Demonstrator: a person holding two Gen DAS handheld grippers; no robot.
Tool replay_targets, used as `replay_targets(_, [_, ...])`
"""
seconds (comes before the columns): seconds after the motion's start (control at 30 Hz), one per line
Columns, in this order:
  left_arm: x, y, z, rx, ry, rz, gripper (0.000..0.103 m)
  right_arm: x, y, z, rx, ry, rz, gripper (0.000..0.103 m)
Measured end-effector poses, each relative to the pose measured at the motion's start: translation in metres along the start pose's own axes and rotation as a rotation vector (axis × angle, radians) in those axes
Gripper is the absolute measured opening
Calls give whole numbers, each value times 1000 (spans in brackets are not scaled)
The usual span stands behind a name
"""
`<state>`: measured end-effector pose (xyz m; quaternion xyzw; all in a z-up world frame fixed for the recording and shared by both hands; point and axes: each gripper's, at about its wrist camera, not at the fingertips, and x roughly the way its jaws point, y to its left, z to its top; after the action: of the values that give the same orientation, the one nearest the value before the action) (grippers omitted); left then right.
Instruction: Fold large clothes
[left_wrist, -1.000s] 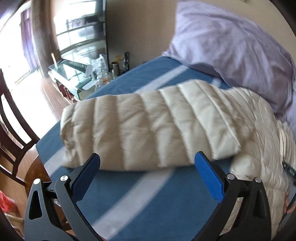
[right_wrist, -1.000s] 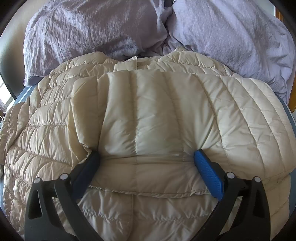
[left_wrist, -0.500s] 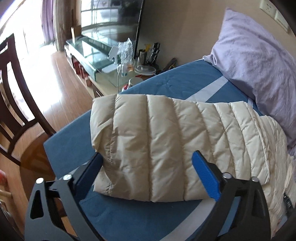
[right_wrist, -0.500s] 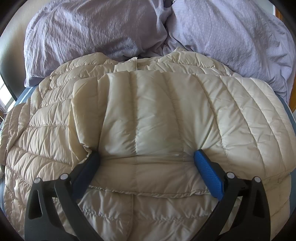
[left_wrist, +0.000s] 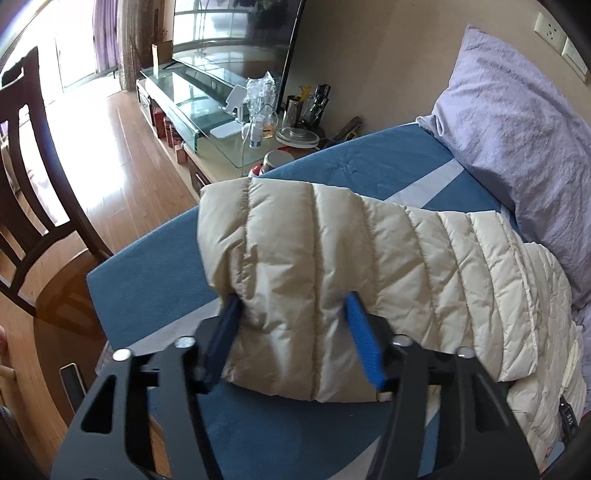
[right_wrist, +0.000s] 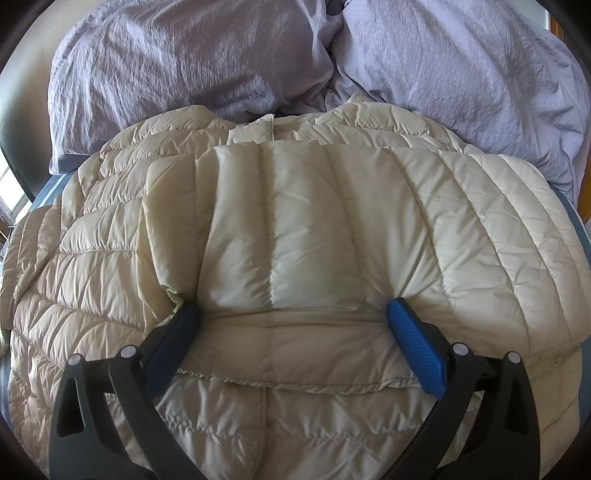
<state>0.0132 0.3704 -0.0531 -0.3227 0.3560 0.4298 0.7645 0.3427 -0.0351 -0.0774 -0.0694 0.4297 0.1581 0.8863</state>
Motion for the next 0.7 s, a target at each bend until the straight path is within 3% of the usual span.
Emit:
replay_targets(0.1, [0,2,0,-14,-3,2,35,0,0,0,1,0,1,101])
replay_targets(0.17, [0,5,1,-27,4,-13,18,0,0,0,1,-1,1,101])
replay_targets(0.27, [-1,4,4,-35,14,-31,7,0,0,0,1,0,1,101])
replay_targets(0.53, [-7,-11,6,5,-1,-7,4,-1,0,0,7,-3,10,101])
replay_targets(0.7, [-4,0,7,-22,16,9,11,-1,0,0,9,-4,12,101])
